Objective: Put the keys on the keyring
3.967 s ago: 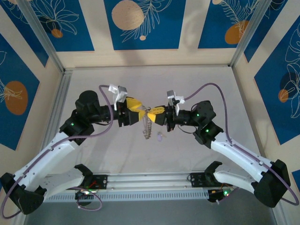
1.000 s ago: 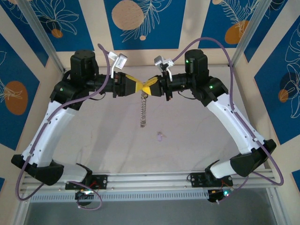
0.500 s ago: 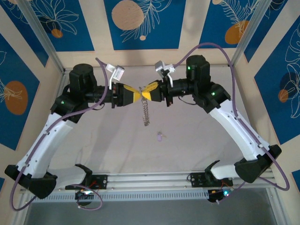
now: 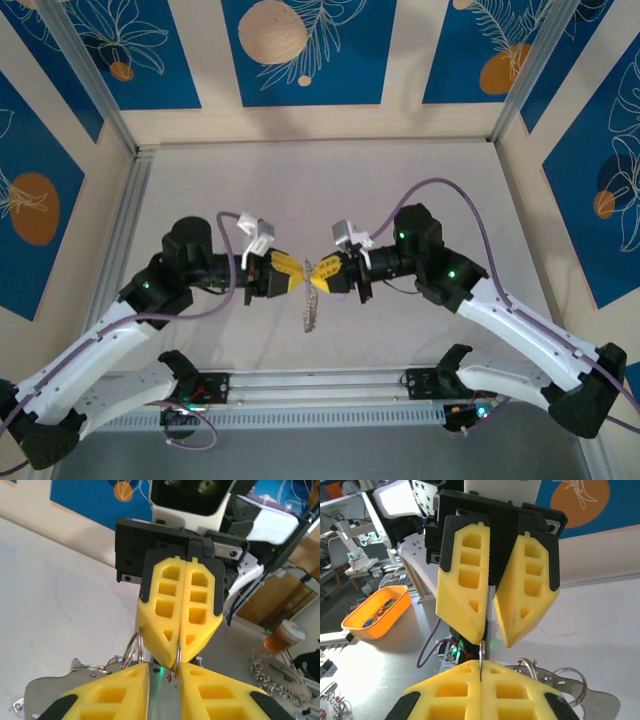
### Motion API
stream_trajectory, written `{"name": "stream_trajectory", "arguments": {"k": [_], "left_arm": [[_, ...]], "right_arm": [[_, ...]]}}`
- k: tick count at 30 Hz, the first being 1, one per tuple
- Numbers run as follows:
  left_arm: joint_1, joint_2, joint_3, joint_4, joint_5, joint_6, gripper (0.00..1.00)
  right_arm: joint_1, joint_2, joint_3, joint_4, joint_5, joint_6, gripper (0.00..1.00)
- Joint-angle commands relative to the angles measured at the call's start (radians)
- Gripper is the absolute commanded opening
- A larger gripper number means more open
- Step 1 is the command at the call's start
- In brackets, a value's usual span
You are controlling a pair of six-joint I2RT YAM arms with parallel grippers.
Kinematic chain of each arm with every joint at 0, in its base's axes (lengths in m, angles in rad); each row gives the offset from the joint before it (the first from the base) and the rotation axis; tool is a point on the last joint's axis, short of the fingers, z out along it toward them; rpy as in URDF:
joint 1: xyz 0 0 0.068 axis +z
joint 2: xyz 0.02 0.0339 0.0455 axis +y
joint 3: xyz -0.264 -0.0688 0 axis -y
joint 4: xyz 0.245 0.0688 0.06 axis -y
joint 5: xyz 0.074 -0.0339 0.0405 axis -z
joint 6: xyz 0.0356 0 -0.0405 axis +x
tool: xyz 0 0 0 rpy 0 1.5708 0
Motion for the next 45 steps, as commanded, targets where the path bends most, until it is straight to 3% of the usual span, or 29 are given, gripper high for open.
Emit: {"name": "stream_trajectory", "arguments": {"k": [1,8,12,21,32,39,45], "left_arm": [[-0.042,-0.055,-0.04,0.081,-0.109,0.043,0.22],[-0.07,-0.102,-0.052,0.04,-0.136,0.082,0.23],[-0.082,-0.066,-0.021,0.041,-0.097,0.098,0.32],[-0.138,0.001,-0.025,0.122,-0.077,0.121,0.39],[-0.139,-0.07,-0.104,0.208,-0.048,0.082,0.39],[-0.138,-0.102,-0.108,0.219,-0.026,0.075,0.4],[-0.138,-0.129,-0.107,0.166,-0.044,0.1,0.38]], "right_arm": [[0.013,-0.073,-0.012,0.123,0.001,0.022,0.0],[0.034,-0.148,-0.079,0.097,0.043,0.027,0.0],[0.079,-0.151,-0.08,0.047,0.107,0.006,0.0],[0.089,-0.154,-0.096,0.022,0.172,-0.006,0.0],[0.114,-0.192,-0.134,0.039,0.201,-0.006,0.0],[0.203,-0.187,-0.112,0.04,0.358,-0.052,0.0],[0.237,-0.159,-0.087,0.076,0.368,-0.05,0.0]]}}
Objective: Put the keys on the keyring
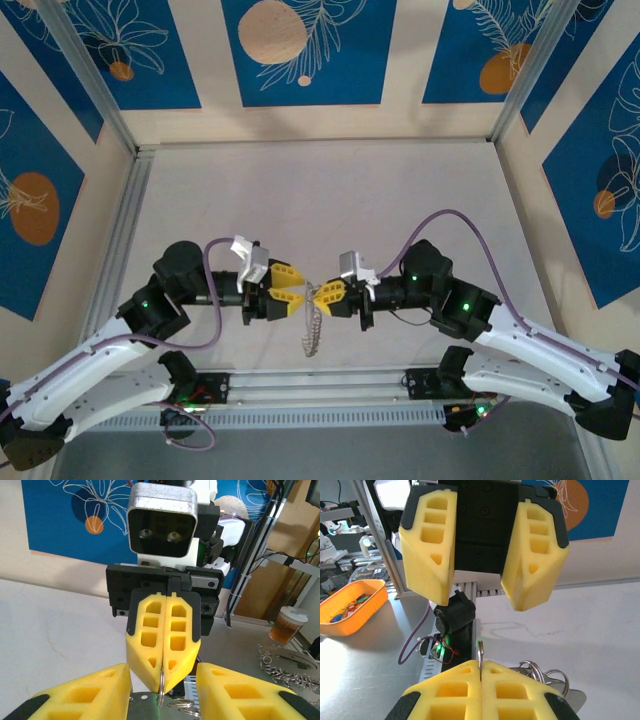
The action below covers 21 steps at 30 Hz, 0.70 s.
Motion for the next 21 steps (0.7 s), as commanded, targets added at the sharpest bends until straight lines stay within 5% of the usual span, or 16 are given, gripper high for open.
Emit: {"name": "stream_trajectory", "arguments": {"k": [1,21], "left_arm": [[-0.01,-0.027,0.003,-0.018,0.005,0.016,0.36],[0.001,0.079,0.152,-0.302,-0.045,0.152,0.31]], "right_arm": [[0.013,0.013,0.054,0.05,0.035,-0.024,0.0],[-0.087,0.103,0.089,0.205,-0.111,0.068,0.0]]}}
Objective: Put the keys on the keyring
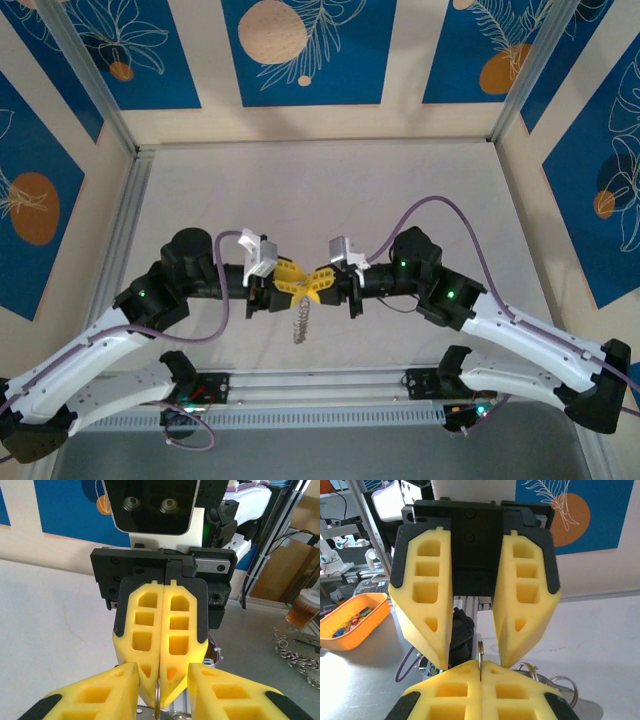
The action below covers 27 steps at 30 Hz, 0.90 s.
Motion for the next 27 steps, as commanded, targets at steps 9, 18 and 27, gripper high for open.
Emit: {"name": "stream_trajectory", "arguments": {"k": [9,18,27], "left_arm": [[0.022,0.019,0.038,-0.101,0.022,0.023,0.23],[0.036,0.016,0.023,-0.064,0.021,0.025,0.0],[0.133,0.041,-0.006,0.062,0.174,-0.027,0.0]], "right_arm": [[-0.076,0.005,0.029,0.164,-0.104,0.027,0.0],[-0.078,0.074,0.024,0.269,-0.175,0.046,0.0],[-0.109,0.055,0.071,0.059,-0.315,-0.094,0.17]]}}
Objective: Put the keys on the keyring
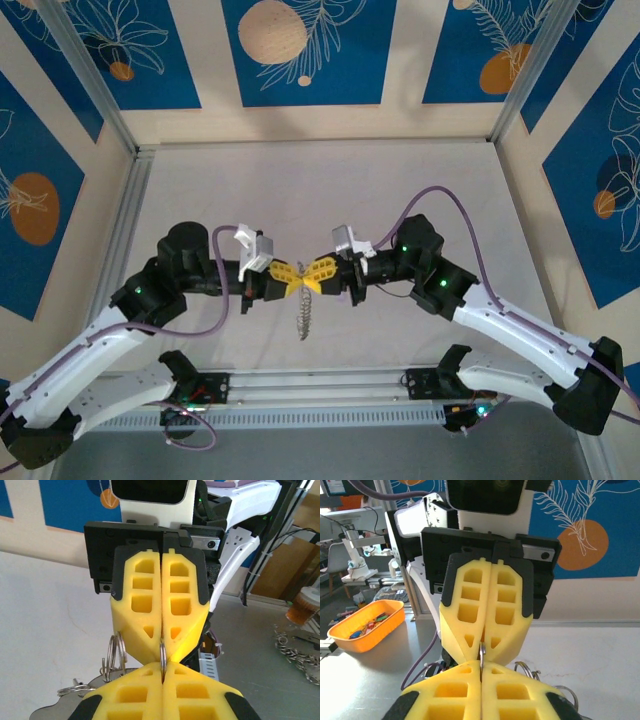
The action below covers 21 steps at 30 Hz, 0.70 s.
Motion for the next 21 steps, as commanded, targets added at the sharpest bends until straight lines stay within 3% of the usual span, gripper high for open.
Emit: {"name": "stream_trajectory", "arguments": {"k": [1,6,15,21], "left_arm": [[0.052,0.021,-0.028,0.132,0.098,-0.053,0.0],[0.095,0.025,-0.062,0.358,0.177,-0.17,0.0],[0.097,0.044,-0.094,0.646,0.221,-0.286,0.0],[0.1,0.044,-0.118,0.83,0.282,-0.363,0.0]], "right_arm": [[-0.018,-0.013,0.068,-0.107,-0.094,-0.092,0.23],[-0.128,-0.053,0.036,-0.069,-0.162,0.006,0.5],[-0.186,-0.042,0.061,-0.072,-0.228,0.052,0.5],[-0.153,-0.003,0.148,-0.053,-0.274,0.069,0.41]]}}
